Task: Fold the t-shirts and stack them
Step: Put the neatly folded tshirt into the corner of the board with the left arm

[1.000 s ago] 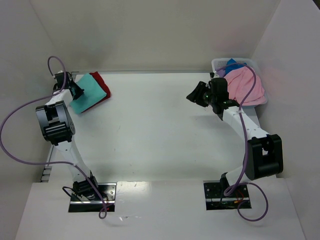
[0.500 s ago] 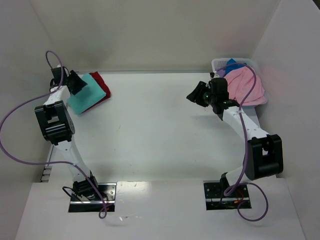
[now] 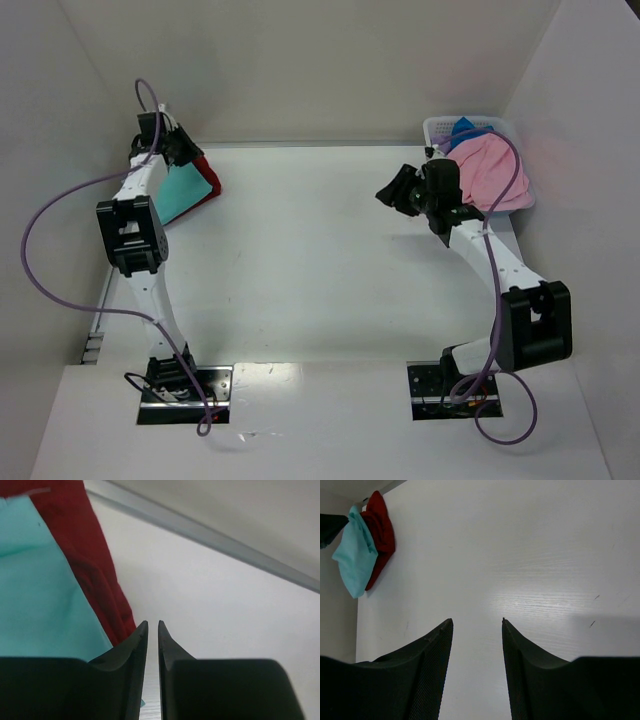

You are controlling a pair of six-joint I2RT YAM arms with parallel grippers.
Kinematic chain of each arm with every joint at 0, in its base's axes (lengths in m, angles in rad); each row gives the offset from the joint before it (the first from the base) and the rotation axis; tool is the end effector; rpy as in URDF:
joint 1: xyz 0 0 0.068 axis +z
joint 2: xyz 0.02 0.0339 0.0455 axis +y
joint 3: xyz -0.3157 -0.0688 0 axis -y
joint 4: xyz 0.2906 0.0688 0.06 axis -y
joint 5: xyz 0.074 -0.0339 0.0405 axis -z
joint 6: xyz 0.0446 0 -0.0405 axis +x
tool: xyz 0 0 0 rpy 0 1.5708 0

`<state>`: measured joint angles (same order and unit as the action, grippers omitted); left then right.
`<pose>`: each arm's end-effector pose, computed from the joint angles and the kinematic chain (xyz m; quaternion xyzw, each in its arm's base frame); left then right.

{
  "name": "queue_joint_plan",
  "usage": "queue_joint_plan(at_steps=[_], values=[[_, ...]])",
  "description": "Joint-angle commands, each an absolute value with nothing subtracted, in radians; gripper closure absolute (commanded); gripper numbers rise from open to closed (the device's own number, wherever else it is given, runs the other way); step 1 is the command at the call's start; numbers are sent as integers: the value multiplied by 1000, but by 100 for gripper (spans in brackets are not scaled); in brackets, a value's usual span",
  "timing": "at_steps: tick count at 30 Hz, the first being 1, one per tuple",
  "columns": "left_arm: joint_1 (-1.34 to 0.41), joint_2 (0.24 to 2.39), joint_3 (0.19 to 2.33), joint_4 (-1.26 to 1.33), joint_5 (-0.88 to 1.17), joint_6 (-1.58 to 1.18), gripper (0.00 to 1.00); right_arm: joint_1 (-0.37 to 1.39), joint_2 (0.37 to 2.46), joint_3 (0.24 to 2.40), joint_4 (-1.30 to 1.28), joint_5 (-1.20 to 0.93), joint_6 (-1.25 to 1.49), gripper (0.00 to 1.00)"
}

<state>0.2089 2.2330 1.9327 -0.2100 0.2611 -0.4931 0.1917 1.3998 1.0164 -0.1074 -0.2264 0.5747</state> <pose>0.6007 0.1156 0.2766 -0.2323 0.8258 -0.1822 0.4805 0.3533 0.0788 0.3162 0.1052 0.8477 0.2809 0.4376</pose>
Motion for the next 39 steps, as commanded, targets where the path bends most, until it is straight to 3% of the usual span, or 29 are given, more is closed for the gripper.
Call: queue_joint_plan(at_steps=[1,5,12,21,39], values=[[213,2263,1902,-241,196,-471,79,195,1348,1003,-80,-201,581,50],[213,2284,1871,-207,196,-471,79,195,1348,1003,-80,-201,581,50],[213,2327,1936,-196,259,-480,67,195,1348,1014,-98,-201,591,50],[183,2431,2091,-253,318,-480,64,195,1336,1023,-127,-192,581,50],[173,2260,2011,-365,66,-368,60,195,1240,928,-104,-181,611,50]])
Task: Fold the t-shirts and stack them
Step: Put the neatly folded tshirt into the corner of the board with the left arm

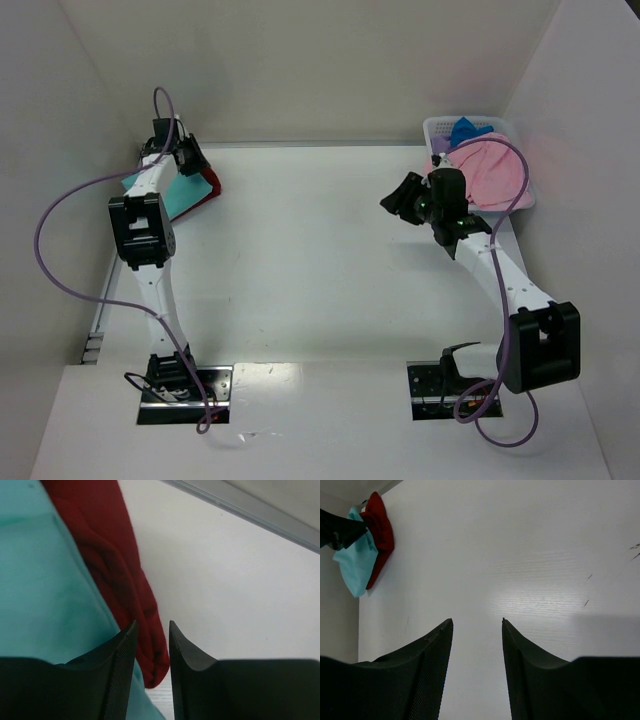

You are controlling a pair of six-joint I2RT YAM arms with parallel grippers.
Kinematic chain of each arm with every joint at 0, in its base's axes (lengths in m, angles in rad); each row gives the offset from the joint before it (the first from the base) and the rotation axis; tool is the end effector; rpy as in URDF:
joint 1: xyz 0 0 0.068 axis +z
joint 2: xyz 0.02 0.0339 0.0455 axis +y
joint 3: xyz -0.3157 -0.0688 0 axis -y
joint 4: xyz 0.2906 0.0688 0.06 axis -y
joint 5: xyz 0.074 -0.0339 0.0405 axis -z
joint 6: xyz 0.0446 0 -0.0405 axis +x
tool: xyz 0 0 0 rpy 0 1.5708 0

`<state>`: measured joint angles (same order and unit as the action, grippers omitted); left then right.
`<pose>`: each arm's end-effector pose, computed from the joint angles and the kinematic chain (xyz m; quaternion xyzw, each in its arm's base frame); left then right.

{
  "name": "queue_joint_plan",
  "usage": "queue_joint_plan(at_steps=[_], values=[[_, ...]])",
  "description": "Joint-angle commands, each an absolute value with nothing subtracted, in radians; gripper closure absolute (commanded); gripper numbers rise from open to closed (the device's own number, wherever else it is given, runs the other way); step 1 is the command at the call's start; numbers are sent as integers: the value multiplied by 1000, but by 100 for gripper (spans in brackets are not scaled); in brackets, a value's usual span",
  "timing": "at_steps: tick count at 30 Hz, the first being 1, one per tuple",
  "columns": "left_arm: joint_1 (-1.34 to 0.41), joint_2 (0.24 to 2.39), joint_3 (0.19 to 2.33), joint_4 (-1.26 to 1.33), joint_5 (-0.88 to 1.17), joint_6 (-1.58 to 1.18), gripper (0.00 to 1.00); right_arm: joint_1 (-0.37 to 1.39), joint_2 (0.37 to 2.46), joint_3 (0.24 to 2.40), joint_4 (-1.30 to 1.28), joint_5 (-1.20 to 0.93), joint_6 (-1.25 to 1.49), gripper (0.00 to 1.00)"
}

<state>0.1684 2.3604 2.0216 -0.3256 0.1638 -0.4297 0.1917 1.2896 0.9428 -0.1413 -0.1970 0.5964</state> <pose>0.6234 0.0986 0.2230 -0.2298 0.8668 -0.1298 0.4231 0.3224 0.0715 0.3192 0.1218 0.8456 0.2747 0.4411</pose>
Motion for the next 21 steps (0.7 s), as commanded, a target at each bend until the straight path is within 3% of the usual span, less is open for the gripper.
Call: queue_joint_plan(at_steps=[1,21], values=[[173,2260,2000,-374,51,-358,60,195,1229,928,-104,-181,611,50],[78,2393,2146,-538,-3,-206,60,195,1181,888,-104,-163,630,50]])
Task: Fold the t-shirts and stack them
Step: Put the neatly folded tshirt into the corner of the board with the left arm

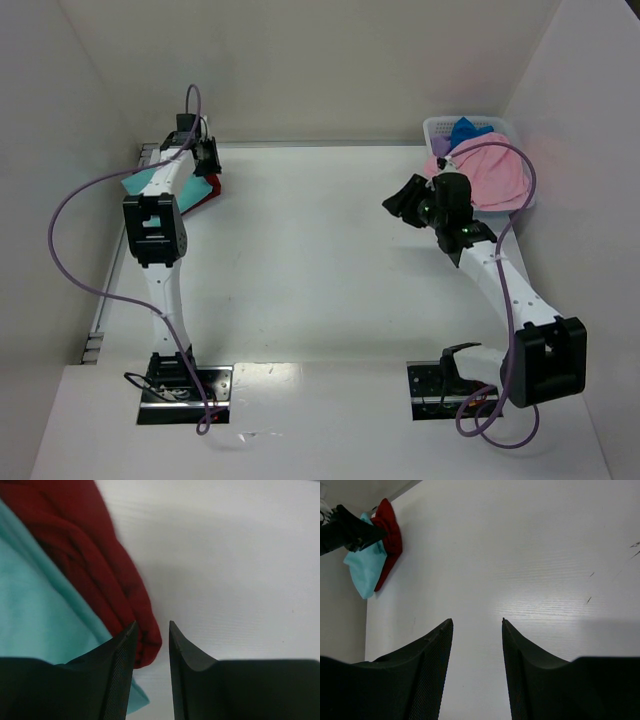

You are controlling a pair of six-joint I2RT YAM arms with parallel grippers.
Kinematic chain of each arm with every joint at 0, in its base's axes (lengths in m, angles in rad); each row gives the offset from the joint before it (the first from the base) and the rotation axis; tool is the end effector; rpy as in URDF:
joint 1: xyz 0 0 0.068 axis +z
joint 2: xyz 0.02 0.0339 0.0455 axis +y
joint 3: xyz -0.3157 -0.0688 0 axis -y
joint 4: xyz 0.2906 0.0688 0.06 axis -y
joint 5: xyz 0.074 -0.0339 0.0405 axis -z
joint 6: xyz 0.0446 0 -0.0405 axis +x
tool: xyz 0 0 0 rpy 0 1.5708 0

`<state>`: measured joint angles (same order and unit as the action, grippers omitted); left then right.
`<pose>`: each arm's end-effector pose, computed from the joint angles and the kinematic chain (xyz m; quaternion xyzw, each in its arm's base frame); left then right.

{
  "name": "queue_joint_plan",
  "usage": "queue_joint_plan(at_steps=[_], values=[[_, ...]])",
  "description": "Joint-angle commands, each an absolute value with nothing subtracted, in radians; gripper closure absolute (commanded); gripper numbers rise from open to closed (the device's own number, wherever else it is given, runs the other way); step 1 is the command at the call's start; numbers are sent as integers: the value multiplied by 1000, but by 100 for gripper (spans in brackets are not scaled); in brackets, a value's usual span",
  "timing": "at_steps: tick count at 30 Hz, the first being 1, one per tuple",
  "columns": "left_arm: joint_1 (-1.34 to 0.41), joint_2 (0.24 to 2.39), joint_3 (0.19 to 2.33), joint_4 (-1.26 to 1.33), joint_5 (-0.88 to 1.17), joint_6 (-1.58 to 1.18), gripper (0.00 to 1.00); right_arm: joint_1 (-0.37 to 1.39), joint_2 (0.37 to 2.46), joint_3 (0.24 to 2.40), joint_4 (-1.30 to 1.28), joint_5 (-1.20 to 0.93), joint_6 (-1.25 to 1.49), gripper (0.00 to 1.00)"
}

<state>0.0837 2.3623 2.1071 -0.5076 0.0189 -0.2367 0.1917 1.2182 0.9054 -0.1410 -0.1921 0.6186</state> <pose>0.6245 0.0516 0.2381 -0.1430 0.9083 -0.0387 0.3913 0.3045 0.0678 0.3258 0.1292 0.8358 0.2827 0.4527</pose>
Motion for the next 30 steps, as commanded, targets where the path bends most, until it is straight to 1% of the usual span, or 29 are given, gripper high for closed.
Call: queue_joint_plan(at_steps=[1,6,9,11,12,13,14,15,19,21,24,27,28,30], values=[[78,2393,2137,-538,-12,-206,60,195,1171,888,-113,-163,640,50],[78,2404,2126,-528,-12,-215,59,195,1150,888,-123,-153,640,50],[78,2382,2126,-528,27,-215,54,195,1141,888,-123,-144,640,50],[78,2350,2135,-528,58,-215,51,195,1141,888,-123,-135,640,41],[78,2333,2135,-528,70,-215,50,195,1141,917,-149,-135,629,34],[78,2315,2135,-528,80,-215,46,195,1156,939,-172,-108,629,25],[78,2272,2135,-528,96,-215,43,195,1172,965,-199,-95,620,4],[68,2248,2135,-528,107,-200,39,195,1208,1017,-242,-95,606,0],[67,2114,2135,-528,137,-180,21,195,1247,1078,-253,-95,555,0],[67,2027,2114,-528,118,-169,10,195,1256,1088,-253,-77,555,0],[67,1902,2039,-517,76,-160,0,195,1288,1109,-242,-77,519,0],[67,1778,1913,-496,8,-160,0,195,1322,1135,-242,-64,488,0],[78,1746,1872,-483,-44,-160,0,195,1322,1146,-242,-64,488,0],[97,1659,1789,-474,-72,-160,0,195,1353,1155,-242,-64,479,0]])
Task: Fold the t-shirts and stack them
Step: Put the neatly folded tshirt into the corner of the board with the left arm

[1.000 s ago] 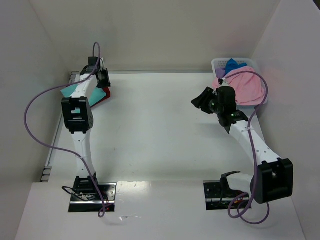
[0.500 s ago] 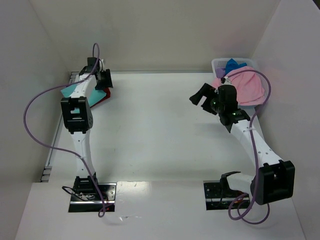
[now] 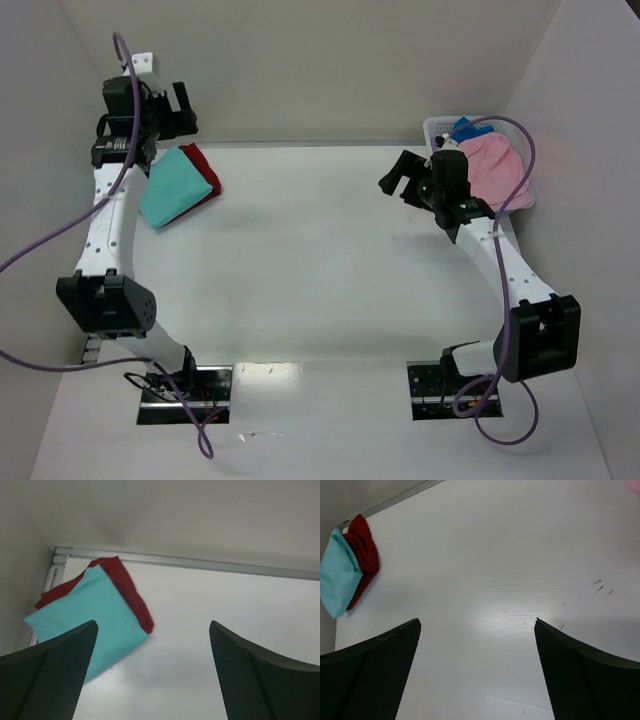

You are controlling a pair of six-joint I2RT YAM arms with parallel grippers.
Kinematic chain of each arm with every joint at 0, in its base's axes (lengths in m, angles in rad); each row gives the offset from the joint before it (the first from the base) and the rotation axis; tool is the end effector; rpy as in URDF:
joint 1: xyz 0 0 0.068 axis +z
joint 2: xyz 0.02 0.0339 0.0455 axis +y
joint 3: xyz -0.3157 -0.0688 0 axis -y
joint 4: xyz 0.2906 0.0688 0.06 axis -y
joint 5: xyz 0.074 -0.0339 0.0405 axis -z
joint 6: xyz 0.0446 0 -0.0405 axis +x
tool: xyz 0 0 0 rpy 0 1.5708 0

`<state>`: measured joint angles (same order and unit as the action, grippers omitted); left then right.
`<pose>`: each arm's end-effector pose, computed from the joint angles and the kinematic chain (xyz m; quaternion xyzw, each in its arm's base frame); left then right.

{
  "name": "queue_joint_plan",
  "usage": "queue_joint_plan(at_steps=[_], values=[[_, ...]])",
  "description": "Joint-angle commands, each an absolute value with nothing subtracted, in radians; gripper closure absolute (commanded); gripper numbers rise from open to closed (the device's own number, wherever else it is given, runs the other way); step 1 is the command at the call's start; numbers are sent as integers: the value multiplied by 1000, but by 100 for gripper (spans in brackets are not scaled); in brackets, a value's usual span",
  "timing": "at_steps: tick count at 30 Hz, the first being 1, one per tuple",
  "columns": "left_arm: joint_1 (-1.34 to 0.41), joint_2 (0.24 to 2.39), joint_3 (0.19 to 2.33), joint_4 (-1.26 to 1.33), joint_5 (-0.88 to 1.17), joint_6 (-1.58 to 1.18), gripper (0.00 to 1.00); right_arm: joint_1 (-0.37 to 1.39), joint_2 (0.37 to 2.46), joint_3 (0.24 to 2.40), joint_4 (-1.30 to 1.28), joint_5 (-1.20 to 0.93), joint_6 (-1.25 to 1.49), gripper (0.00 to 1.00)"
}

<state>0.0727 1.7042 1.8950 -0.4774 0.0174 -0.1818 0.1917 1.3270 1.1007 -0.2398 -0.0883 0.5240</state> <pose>0.4486 0.0319 0.5069 -0.0965 0.7950 -0.0396 0.5976 0.3391 0.0698 0.3599 0.1178 0.8426 0.2188 0.4778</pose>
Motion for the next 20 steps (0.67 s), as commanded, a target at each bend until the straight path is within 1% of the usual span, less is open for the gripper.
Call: queue_joint_plan(at_steps=[1,4,5,9,13,20], values=[[113,1629,1699,-448,-72,-198,0,195,1364,1155,-233,-64,466,0],[184,1525,1577,-410,-29,-250,0,186,1414,1177,-233,-75,445,0],[195,1473,1496,-393,-19,-259,0,186,1425,1186,-233,-75,445,0],[195,1373,1344,-322,-28,-279,0,186,1443,1186,-222,-75,423,0],[195,1353,1269,-302,35,-279,0,186,1443,1177,-213,-84,402,0],[195,1330,1194,-287,72,-313,0,186,1462,1166,-210,-112,383,0]])
